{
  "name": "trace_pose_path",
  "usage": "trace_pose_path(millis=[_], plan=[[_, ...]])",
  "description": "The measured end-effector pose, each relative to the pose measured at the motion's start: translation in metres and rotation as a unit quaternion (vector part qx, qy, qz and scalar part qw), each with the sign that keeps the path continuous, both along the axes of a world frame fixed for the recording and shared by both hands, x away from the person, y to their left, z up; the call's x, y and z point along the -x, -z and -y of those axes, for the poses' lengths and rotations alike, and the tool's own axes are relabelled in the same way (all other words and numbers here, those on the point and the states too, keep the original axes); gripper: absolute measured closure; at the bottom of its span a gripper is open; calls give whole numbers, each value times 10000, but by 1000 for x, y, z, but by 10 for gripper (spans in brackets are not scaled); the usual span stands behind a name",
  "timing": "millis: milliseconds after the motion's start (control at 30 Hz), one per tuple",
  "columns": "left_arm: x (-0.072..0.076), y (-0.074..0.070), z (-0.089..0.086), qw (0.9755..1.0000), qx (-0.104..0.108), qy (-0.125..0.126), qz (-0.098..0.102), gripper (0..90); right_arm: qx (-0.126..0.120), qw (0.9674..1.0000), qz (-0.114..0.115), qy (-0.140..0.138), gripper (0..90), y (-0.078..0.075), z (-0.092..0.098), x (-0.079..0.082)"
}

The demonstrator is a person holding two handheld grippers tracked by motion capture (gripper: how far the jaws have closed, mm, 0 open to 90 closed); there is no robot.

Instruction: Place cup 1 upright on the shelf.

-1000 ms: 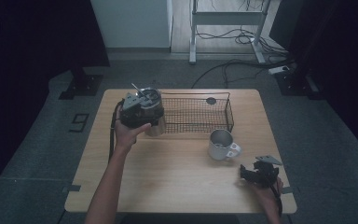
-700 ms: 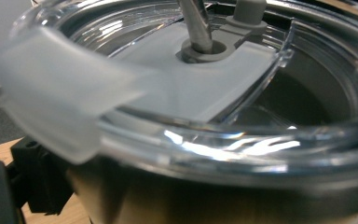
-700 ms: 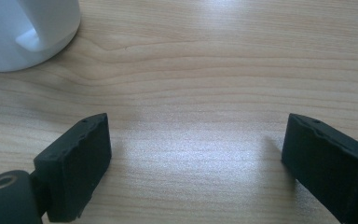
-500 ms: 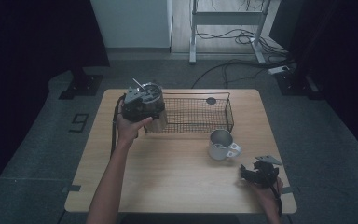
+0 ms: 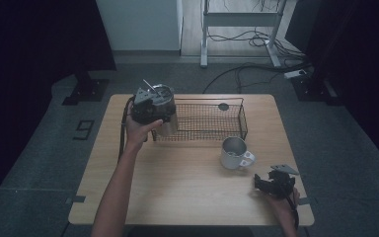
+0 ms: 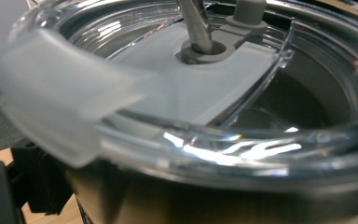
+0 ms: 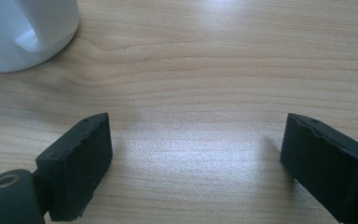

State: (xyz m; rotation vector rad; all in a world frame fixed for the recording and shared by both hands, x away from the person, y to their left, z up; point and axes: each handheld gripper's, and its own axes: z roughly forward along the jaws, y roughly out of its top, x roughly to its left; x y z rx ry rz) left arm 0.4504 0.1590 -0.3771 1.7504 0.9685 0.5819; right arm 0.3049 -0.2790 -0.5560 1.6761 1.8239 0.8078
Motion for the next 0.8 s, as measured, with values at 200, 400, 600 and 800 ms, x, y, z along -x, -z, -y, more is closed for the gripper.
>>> trace_pose_path(millis=[200,400,600,800], plan=[[-7,0,2,10000,-59,-18,-2,40,1,10000,-1,1,90,0,0,0],[-13,0,5,10000,-63,-29,2,40,1,10000,0,2,91,0,0,0],[-20,5,6,9999,-49,-93,-72,40,1,10000,3,8,94,0,0,0],[-28,10,7,9998,-56,-129,-129,40,2,10000,8,14,97,0,0,0]])
